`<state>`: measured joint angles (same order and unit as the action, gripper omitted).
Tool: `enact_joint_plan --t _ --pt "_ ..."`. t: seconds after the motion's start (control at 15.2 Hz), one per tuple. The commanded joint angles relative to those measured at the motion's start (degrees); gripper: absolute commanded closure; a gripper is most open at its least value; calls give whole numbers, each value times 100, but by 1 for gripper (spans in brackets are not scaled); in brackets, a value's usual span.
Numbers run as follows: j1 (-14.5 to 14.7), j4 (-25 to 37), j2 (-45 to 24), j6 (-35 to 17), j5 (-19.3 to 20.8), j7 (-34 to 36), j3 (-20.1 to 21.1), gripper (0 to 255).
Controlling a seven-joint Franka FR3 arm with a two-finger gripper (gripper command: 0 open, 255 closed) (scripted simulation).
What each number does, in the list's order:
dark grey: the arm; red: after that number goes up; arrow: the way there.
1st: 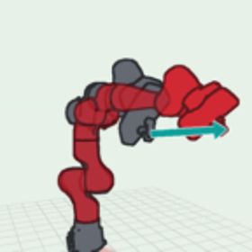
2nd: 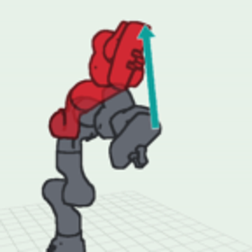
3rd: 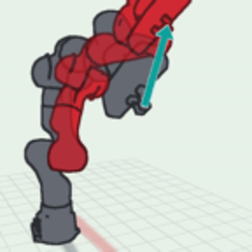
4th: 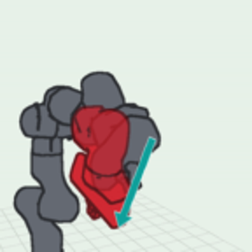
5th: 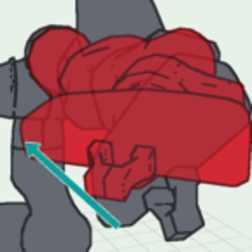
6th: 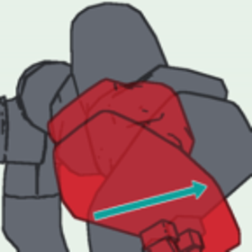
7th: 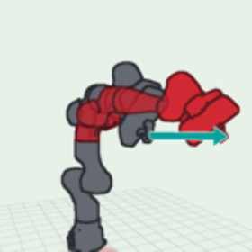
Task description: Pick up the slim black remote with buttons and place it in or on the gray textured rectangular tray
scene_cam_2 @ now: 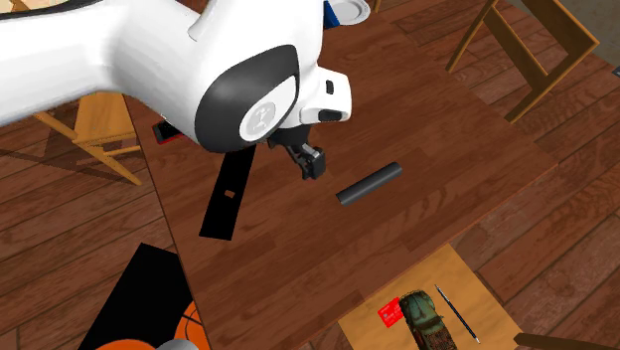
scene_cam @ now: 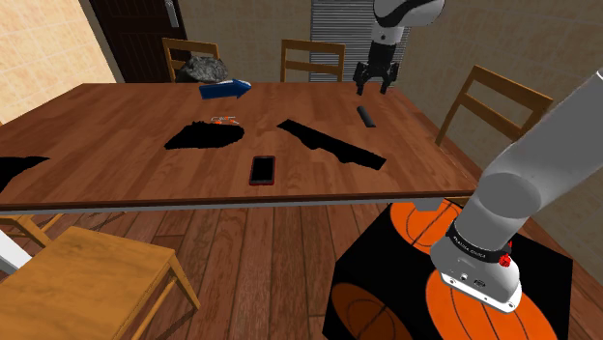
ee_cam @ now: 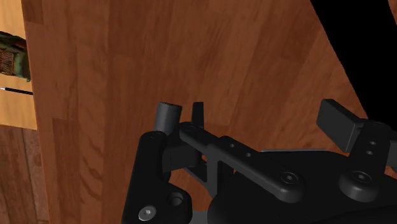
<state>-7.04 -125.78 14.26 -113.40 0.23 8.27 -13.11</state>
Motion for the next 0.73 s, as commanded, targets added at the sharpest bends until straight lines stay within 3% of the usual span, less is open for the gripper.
enact_joint_plan --t 0.0,0.66 --pt "-68 153 -387 -222 -90 -17 -126 0" --pt "-483 1183 -2282 -922 -849 -178 -583 0"
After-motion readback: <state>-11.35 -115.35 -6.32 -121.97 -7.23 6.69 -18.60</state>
